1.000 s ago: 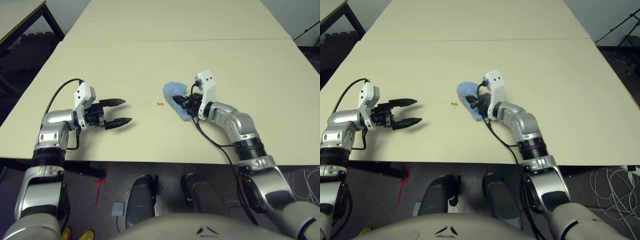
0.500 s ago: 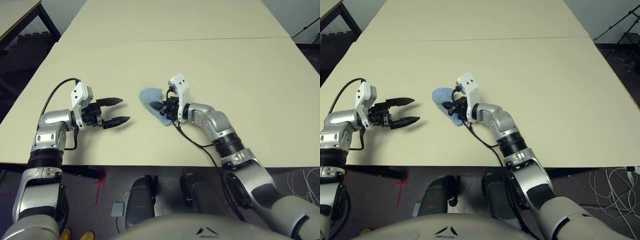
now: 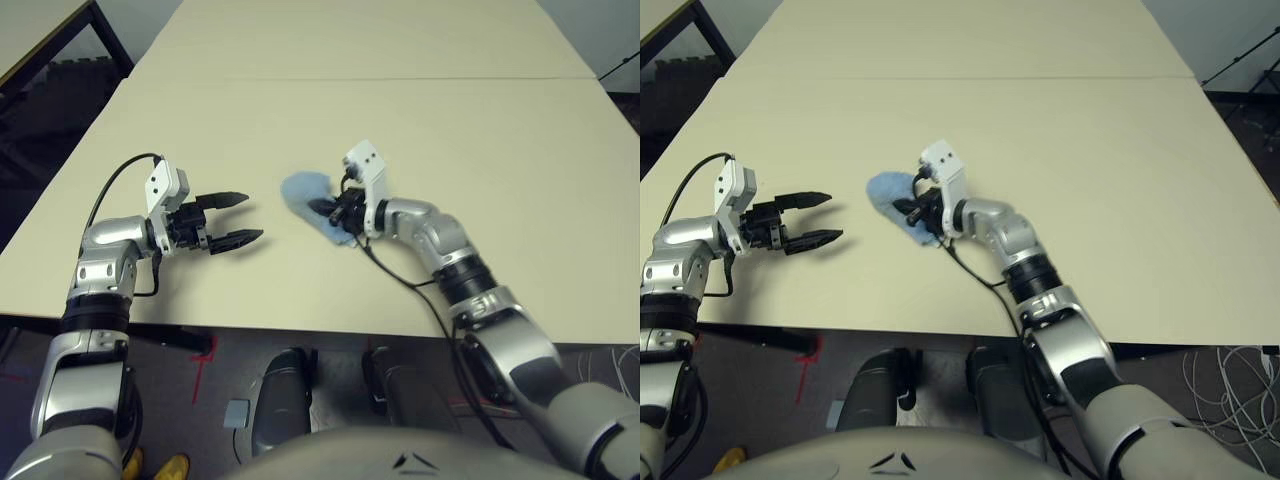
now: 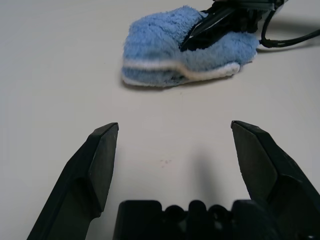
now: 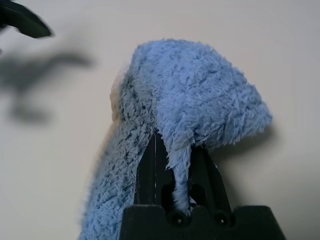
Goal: Wipe the water off the table with a rag.
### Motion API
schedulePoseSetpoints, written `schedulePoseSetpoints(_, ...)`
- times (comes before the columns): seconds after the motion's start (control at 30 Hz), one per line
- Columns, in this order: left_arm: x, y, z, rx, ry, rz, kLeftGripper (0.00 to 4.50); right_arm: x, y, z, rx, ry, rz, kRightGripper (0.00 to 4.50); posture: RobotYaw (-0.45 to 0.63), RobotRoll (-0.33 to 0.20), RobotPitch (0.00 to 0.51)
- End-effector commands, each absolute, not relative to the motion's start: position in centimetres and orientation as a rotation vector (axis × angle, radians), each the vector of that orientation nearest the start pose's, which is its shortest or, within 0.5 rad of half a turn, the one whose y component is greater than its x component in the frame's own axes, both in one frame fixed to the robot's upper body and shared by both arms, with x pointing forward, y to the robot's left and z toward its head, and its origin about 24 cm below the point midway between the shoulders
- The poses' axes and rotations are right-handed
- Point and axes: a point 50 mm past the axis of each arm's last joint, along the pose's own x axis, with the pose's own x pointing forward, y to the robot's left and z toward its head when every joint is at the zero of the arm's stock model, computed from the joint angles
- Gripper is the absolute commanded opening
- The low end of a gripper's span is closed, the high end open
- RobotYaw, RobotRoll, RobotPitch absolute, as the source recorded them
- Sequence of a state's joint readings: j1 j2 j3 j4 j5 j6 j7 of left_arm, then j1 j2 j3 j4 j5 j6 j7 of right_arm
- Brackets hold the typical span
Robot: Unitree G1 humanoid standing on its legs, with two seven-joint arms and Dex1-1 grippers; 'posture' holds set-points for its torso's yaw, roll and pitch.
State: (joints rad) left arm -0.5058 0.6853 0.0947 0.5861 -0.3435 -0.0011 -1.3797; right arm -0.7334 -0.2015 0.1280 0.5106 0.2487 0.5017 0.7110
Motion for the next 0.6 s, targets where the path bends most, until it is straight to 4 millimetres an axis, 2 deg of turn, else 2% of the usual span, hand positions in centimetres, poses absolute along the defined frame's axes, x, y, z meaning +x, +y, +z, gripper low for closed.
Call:
schedulePoseSetpoints(0.03,30.7,26.7,11.9,0.224,0.149,-1.102,4.5,35.5,-13.0,9.4,0.007,0.394,0.799,0.02,-0.22,0.0,0.152)
schedulePoseSetpoints(0.2,31.3,26.5,12.1,0.228,0.144,-1.11,4.5,35.0,-17.5,10.4,-0.002,0.394,0.702,0.02,-0.24,0.0,0.151)
schedulePoseSetpoints(0.33,31.6,26.3,12.0,0.228,0.14,-1.118,4.5,34.3,-19.3,12.0,0.103,0.356,0.687,0.02,-0.25,0.0,0.146)
schedulePoseSetpoints(0.47,31.8,26.1,12.0,0.227,0.139,-1.126,4.5,33.2,-20.2,16.3,0.221,0.256,0.775,0.02,-0.26,0.0,0.14)
schedulePoseSetpoints(0.6,32.0,25.9,12.0,0.226,0.137,-1.129,4.5,32.2,-23.1,19.6,0.18,0.24,0.759,0.02,-0.27,0.0,0.132)
